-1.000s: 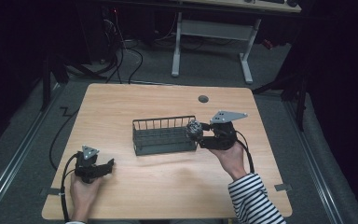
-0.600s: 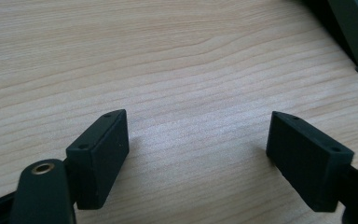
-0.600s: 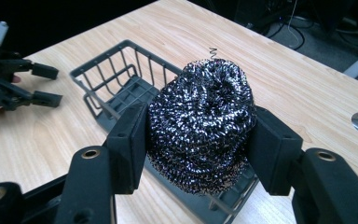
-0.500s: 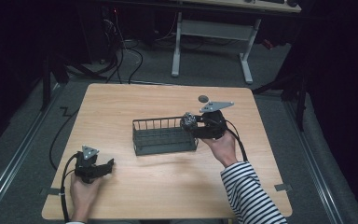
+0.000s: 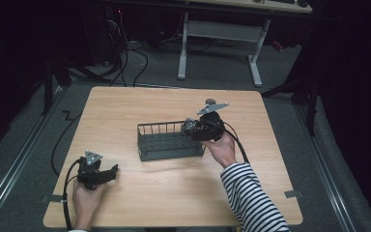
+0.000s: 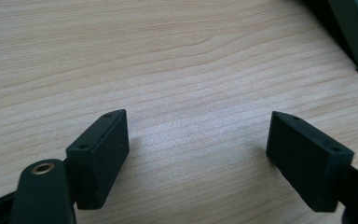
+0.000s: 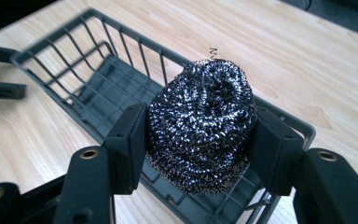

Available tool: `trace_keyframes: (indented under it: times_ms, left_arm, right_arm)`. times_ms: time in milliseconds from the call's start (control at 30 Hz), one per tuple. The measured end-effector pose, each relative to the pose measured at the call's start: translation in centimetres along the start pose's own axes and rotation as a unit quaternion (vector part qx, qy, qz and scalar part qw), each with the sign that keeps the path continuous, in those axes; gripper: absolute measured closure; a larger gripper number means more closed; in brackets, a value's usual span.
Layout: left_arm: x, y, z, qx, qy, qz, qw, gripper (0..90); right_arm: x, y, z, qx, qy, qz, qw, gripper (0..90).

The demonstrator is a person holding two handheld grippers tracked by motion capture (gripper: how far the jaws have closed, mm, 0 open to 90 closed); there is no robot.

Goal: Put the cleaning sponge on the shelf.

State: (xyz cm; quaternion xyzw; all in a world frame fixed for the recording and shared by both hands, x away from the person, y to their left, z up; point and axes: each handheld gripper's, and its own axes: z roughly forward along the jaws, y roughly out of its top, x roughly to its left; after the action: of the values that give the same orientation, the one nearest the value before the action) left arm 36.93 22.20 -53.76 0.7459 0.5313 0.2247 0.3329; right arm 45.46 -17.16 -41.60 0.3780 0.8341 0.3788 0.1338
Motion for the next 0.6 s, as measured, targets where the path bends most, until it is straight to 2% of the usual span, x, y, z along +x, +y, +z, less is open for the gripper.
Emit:
trace_keyframes:
  times_ms: [300, 600]
  left_arm:
    - [0.0, 0.0, 0.0, 0.000, 0.000, 0.000, 1.0000, 21.5]
    - [0.0, 0.0, 0.0, 0.000, 0.000, 0.000, 1.0000, 21.5]
  right_arm:
    - [-0.4, -0.4, 1.8, 0.030, -0.008, 0.010, 0.9995, 41.6]
    - [-0.4, -0.5, 2.5, 0.042, -0.020, 0.006, 0.9989, 39.9]
